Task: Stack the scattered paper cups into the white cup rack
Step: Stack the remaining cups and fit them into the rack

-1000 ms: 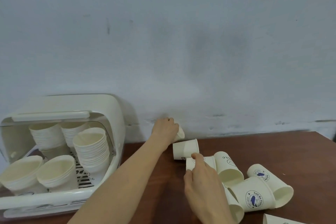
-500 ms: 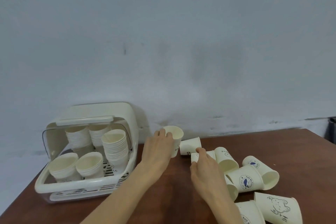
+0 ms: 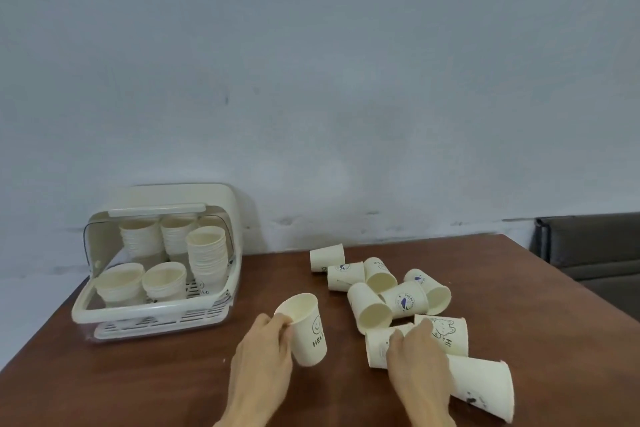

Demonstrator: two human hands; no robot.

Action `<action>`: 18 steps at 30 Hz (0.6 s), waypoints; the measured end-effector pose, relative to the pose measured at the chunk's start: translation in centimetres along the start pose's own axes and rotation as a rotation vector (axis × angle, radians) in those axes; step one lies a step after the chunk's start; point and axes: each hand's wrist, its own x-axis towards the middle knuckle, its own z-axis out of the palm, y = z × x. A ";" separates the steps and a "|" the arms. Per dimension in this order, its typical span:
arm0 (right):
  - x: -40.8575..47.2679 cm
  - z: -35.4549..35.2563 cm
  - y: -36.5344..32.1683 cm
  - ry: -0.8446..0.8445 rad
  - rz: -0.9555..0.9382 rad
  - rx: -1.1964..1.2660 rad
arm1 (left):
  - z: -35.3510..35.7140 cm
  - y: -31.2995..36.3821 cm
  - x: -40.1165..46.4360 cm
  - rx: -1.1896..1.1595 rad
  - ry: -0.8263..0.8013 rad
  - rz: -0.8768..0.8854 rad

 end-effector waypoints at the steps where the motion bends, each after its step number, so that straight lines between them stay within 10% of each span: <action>1: -0.2 -0.2 0.1 -0.006 0.015 -0.024 | 0.0 0.0 -0.6 -0.017 0.010 -0.009; 18: -3.8 1.9 -1.2 -0.146 -0.086 0.097 | -3.9 -2.7 -5.2 -0.075 0.098 -0.084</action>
